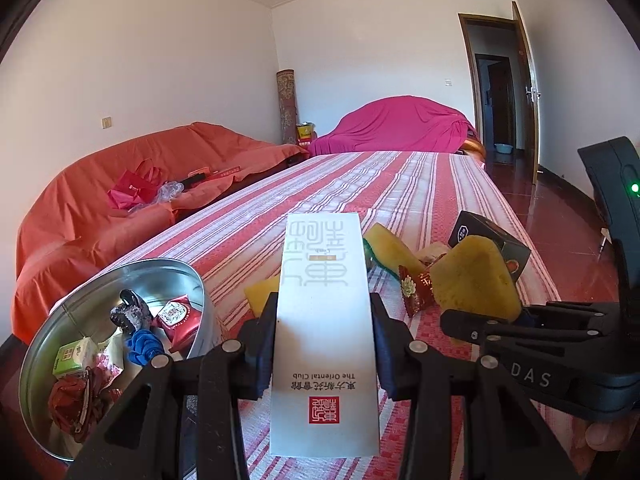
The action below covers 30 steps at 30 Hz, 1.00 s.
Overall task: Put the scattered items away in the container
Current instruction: 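Grasp and lift the white Oriental Club box with the left gripper while the right holds the sponge, then drop the white box into the tin with the left gripper while the right drops the sponge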
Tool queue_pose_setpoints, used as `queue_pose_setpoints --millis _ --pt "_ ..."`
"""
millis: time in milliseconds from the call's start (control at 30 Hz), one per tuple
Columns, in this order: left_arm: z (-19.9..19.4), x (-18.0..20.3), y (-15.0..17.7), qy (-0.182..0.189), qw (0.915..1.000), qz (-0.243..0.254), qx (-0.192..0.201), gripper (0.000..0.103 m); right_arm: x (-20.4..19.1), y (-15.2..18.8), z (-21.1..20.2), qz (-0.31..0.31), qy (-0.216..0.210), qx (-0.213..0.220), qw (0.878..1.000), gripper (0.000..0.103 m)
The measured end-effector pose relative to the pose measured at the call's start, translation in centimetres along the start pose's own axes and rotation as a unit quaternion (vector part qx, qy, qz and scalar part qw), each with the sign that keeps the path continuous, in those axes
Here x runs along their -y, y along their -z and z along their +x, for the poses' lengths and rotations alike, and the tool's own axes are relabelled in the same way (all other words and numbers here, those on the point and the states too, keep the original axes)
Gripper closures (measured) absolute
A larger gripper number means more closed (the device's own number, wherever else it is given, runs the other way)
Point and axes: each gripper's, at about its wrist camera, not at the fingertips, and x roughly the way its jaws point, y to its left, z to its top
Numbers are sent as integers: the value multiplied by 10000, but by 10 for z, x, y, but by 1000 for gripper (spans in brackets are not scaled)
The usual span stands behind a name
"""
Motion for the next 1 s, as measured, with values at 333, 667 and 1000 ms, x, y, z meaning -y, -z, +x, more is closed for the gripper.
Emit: queue_pose_setpoints --millis 333,667,1000 --pt "-45 -20 -13 99 9988 -79 464 59 -33 -13 -6 -58 -378 58 9993 74" --pt "-55 -111 -25 -505 9891 -1338 342 59 -110 -32 1 -590 -1123 -64 9919 74" --pt "-14 -182 4 -894 9711 -2130 -597 48 -180 -38 37 -1192 -1513 -468 9802 73"
